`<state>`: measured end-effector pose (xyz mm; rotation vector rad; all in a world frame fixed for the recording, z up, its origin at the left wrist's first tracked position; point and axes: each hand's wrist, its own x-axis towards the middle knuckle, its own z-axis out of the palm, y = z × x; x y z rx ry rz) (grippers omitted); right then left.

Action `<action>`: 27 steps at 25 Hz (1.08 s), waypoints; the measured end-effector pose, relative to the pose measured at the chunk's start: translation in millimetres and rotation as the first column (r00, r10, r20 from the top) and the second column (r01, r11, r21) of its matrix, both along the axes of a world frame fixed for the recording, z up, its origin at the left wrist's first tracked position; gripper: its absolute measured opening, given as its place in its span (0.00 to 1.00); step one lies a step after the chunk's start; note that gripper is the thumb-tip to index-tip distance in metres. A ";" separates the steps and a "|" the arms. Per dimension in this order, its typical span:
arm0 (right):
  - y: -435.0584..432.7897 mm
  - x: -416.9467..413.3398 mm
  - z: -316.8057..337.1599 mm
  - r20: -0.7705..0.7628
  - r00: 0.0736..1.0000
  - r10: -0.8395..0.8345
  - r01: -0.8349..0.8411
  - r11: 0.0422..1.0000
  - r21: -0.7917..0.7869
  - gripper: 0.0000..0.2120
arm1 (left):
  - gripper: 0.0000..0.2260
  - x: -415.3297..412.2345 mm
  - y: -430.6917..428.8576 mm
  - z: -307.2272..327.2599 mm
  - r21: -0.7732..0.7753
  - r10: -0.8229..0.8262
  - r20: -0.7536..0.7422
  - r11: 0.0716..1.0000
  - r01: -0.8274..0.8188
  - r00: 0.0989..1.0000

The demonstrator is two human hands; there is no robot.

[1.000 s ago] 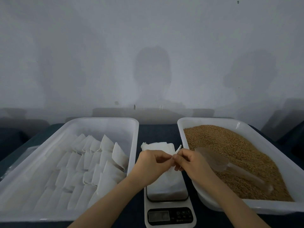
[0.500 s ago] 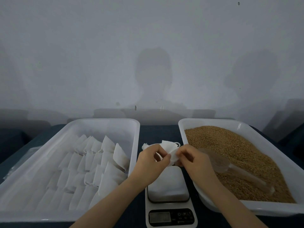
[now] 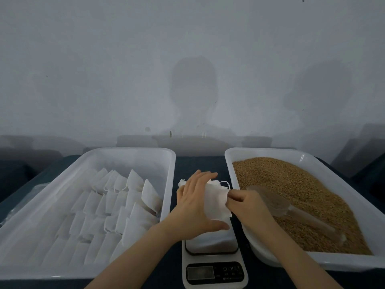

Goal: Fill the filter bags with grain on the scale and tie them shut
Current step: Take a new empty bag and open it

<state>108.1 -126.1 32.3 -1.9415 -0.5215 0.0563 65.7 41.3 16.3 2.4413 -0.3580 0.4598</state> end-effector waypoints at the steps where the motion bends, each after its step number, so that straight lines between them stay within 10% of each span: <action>1: -1.4 -0.3 1.1 -0.025 1.000 0.013 -0.013 1.000 -0.008 0.12 | 0.44 2.2 0.2 -1.6 0.049 0.024 -0.061 0.999 -0.021 0.998; 6: -7.7 -3.6 8.9 -0.132 0.990 0.059 -0.053 0.997 0.048 0.05 | 0.31 8.2 9.5 -10.8 0.227 0.221 0.001 0.950 -0.215 0.975; 10: -6.4 -5.6 7.5 -0.026 0.997 0.071 -0.072 0.995 -0.070 0.03 | 0.41 1.3 2.6 -9.0 0.204 0.003 0.023 0.979 -0.008 1.000; 15: 0.0 -10.9 5.1 0.141 0.980 0.138 -0.114 0.979 -0.167 0.12 | 0.29 -0.1 -2.5 -5.3 0.251 -0.037 0.126 0.968 0.004 0.991; 21: 1.3 -10.0 2.0 0.163 0.979 0.120 -0.105 0.990 -0.097 0.06 | 0.25 3.7 -2.7 0.2 -0.017 0.023 -0.183 1.000 -0.027 0.983; 25: -30.3 4.7 8.4 0.300 0.930 -0.213 0.222 0.975 0.006 0.09 | 0.23 6.5 1.6 2.2 -0.212 -0.032 -0.363 0.976 -0.049 0.931; 27: -74.4 20.4 9.8 0.411 0.849 -0.332 0.439 0.876 -0.199 0.10 | 0.22 6.9 3.6 2.3 -0.237 -0.062 -0.370 0.971 -0.030 0.927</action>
